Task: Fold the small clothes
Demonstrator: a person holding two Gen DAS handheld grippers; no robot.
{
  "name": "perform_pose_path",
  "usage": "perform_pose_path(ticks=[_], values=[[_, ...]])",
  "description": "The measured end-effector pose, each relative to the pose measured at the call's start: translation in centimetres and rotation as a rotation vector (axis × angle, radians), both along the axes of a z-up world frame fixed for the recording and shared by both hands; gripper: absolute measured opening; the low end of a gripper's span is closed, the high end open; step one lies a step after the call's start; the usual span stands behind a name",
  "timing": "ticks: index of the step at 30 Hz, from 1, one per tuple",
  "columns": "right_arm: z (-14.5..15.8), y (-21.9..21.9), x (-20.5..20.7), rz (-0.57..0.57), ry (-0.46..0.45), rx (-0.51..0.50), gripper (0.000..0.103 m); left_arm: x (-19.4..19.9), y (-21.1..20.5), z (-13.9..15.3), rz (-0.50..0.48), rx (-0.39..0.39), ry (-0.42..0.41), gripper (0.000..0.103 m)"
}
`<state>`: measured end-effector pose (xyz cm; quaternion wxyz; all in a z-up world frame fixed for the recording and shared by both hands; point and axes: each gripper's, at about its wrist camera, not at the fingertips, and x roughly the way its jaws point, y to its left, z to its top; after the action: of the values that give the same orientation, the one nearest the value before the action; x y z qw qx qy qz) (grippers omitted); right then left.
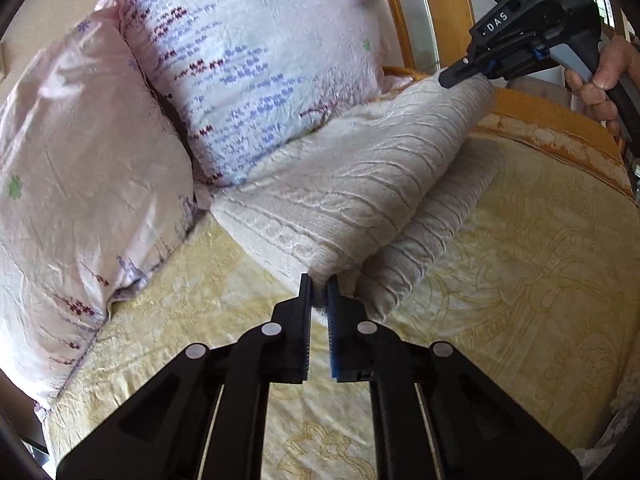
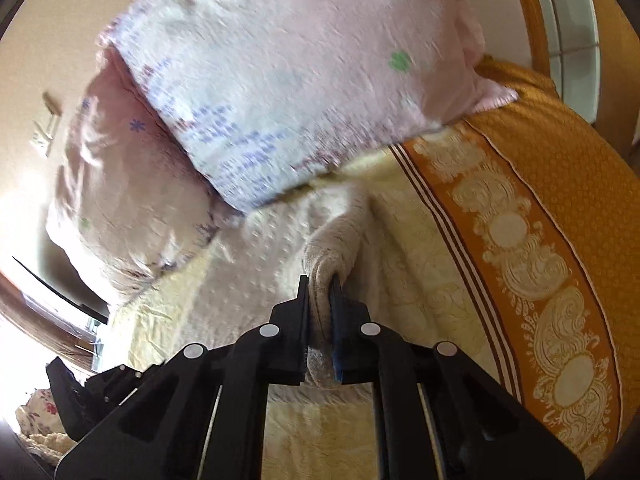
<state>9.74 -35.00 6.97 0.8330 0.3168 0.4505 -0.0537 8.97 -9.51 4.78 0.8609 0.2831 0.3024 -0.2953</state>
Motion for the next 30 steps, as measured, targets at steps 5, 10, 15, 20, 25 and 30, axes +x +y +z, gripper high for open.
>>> perform_pose_path(ticks=[5, 10, 15, 20, 25, 30], values=[[-3.5, 0.2, -1.6, -0.039, 0.068, 0.060, 0.009, 0.0, 0.3, -1.3, -0.011, 0.030, 0.046, 0.007], [-2.8, -0.1, -1.3, -0.035, 0.051, 0.077, 0.011, -0.1, 0.9, -0.6, -0.043, -0.018, 0.077, 0.010], [-0.7, -2.2, -1.0, -0.096, -0.044, 0.128, 0.065, 0.1, 3.3, 3.2, -0.016, -0.188, 0.051, 0.067], [-0.7, -4.3, 2.4, -0.125, -0.078, 0.176, 0.065, 3.2, 2.3, 5.6, 0.012, -0.298, 0.109, 0.084], [-2.3, -4.9, 6.7, -0.097, -0.016, 0.146, 0.053, 6.0, -0.4, 5.5, 0.026, -0.340, 0.213, 0.084], [-4.4, -4.4, 8.6, -0.061, 0.054, 0.167, 0.049, 6.7, -1.8, 4.2, 0.014, -0.326, 0.269, 0.084]])
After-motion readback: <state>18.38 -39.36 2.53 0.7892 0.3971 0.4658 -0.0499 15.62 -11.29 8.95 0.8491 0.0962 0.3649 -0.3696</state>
